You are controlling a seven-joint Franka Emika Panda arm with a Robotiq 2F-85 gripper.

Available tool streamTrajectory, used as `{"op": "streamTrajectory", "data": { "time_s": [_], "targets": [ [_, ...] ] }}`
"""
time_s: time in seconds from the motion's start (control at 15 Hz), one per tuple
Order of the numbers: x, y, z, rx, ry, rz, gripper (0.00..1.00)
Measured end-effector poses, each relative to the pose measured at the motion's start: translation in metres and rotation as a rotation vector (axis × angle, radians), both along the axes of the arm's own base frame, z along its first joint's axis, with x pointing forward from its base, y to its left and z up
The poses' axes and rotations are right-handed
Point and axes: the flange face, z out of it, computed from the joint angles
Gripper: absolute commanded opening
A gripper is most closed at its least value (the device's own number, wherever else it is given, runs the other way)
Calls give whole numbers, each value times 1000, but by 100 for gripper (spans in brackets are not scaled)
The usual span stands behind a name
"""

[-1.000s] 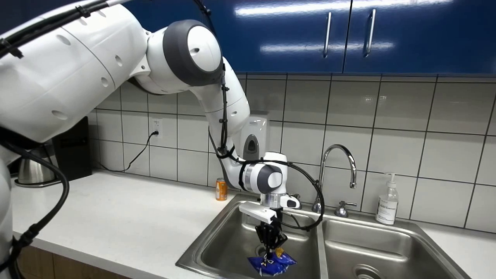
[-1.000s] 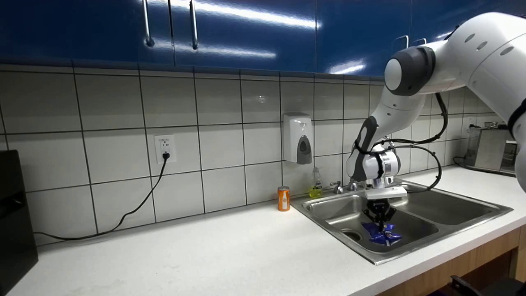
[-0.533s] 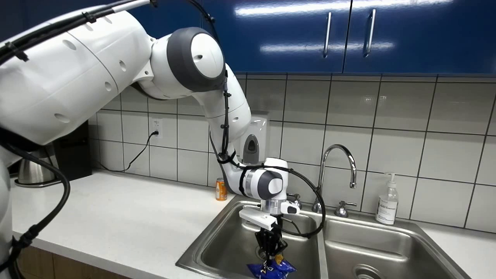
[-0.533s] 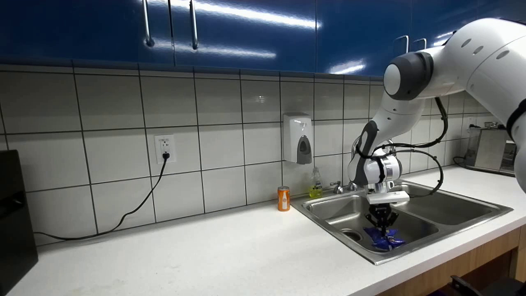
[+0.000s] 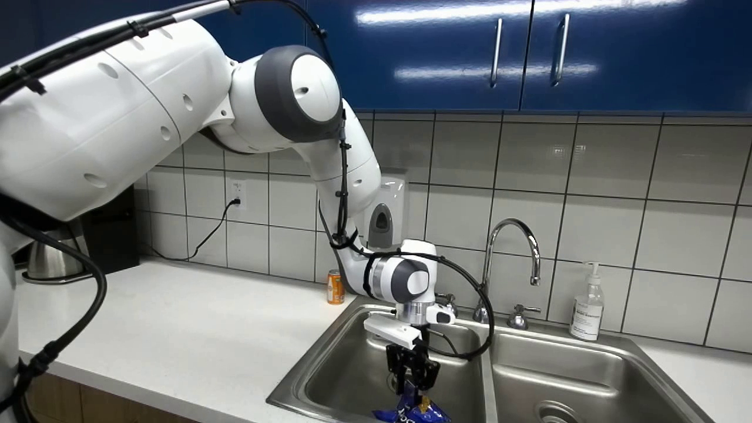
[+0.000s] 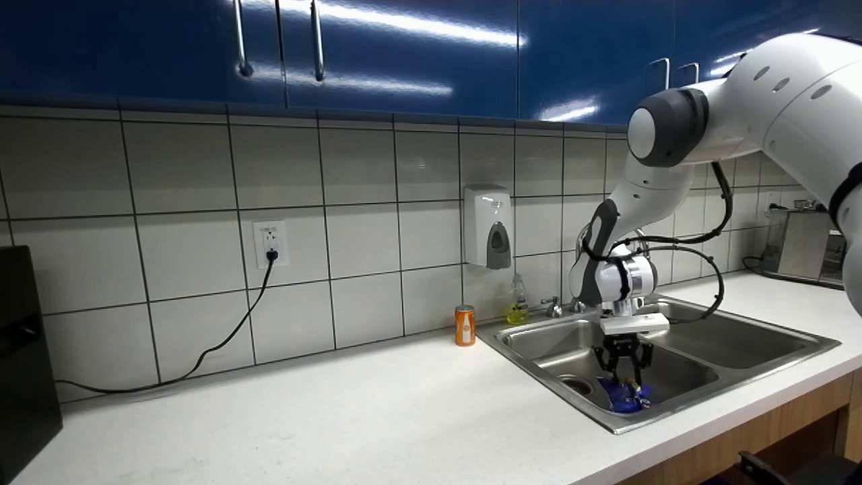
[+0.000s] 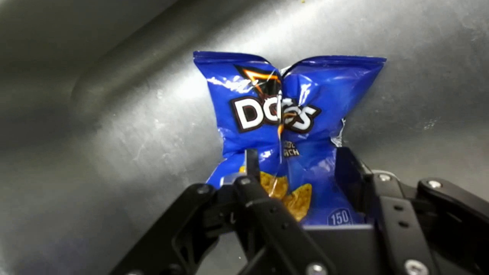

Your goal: Pick up the bag of doritos and place it in the left sink

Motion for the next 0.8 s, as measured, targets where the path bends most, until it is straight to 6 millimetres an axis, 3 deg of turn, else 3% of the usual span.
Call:
{"op": "streamTrajectory", "data": {
  "time_s": [0.13, 0.6, 0.8],
  "targets": [
    [6, -1, 7, -6, -17, 4, 99],
    [23, 2, 51, 22, -93, 129, 100],
    [18, 4, 75, 68, -125, 219, 100]
  ]
}}
